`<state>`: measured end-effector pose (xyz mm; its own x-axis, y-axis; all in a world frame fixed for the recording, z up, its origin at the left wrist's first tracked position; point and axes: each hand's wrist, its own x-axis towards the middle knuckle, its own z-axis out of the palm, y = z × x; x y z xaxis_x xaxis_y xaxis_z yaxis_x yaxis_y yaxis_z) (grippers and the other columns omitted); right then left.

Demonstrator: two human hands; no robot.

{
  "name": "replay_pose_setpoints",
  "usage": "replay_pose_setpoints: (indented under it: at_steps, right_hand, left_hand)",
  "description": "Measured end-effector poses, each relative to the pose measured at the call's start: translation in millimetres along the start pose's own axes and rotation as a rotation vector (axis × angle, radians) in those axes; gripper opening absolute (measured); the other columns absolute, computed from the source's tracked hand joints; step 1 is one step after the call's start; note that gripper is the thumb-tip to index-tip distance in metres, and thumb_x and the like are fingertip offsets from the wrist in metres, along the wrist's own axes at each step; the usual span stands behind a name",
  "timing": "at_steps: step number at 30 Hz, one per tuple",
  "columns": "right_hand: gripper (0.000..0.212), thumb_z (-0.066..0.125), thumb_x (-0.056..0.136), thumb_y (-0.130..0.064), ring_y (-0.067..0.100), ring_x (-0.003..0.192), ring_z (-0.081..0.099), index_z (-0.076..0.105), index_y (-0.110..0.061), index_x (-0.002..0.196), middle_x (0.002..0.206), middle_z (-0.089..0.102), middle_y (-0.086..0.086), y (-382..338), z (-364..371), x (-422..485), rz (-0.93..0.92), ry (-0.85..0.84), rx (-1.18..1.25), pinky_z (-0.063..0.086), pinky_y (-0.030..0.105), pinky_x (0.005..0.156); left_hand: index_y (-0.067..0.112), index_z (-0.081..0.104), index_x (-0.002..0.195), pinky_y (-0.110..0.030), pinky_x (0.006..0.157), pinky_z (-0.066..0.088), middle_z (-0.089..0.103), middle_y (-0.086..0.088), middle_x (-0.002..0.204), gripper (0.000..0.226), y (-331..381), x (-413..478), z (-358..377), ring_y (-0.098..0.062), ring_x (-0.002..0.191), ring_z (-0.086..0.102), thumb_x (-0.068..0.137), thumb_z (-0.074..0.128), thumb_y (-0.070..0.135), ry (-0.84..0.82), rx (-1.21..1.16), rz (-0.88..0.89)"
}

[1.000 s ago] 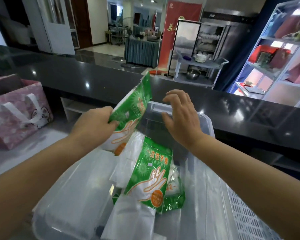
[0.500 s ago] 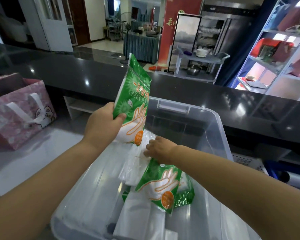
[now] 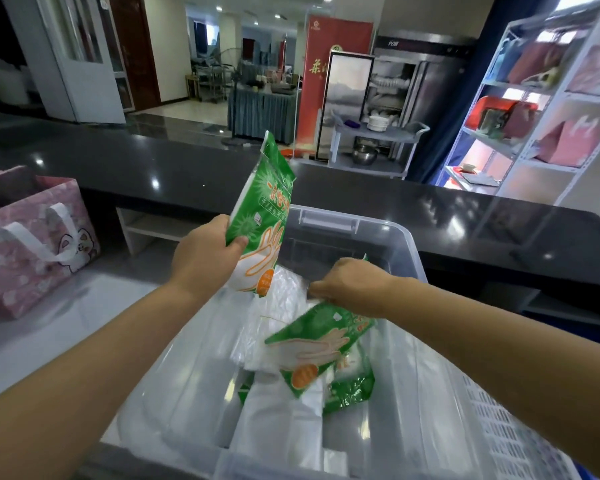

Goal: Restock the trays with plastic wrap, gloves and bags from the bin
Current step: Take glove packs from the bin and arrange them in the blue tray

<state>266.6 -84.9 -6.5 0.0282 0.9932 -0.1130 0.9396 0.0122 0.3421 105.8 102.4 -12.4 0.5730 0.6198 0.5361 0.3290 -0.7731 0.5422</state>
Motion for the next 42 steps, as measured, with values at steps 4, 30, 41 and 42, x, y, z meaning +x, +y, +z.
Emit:
replay_pose_setpoints:
  at_steps: [4,30,41,42]
  right_hand:
    - [0.013,0.066,0.079,-0.006,0.027,0.065,0.061,0.06,-0.013,0.088,0.073,0.066,0.007,0,-32,-39,0.123,0.368,0.02,0.046,0.036,0.078]
    - [0.033,0.08,0.065,-0.022,0.026,0.09,0.051,0.065,-0.006,0.09,0.085,0.067,0.009,56,-39,-395,0.631,0.992,-0.097,0.031,0.035,0.086]
    - [0.082,0.077,0.075,-0.019,0.017,0.123,0.041,0.026,-0.016,0.139,0.132,0.036,-0.001,52,109,-525,1.155,1.003,1.113,0.04,0.04,0.105]
    - [0.082,0.076,0.076,-0.018,0.019,0.124,0.044,0.025,-0.017,0.14,0.136,0.038,0.002,50,117,-526,1.178,1.001,1.252,0.041,0.043,0.104]
  left_hand:
    - [0.015,0.055,0.084,-0.034,0.058,0.039,0.06,-0.001,0.073,0.011,8,-3,-7,-0.025,0.067,0.053,0.084,0.061,0.024,-0.086,-0.005,0.025]
    - [0.017,0.066,0.094,-0.022,0.059,0.054,0.075,-0.004,0.083,0.024,377,-142,66,-0.018,0.075,0.072,0.073,0.075,0.011,-0.864,-0.842,0.079]
    - [0.013,0.063,0.099,-0.037,0.068,0.055,0.074,-0.011,0.092,0.021,453,-244,199,-0.028,0.082,0.07,0.081,0.065,0.001,-0.687,-1.12,-0.309]
    - [0.012,0.062,0.101,-0.037,0.066,0.055,0.073,-0.013,0.093,0.021,458,-251,207,-0.028,0.081,0.07,0.082,0.064,0.001,-0.686,-1.14,-0.353]
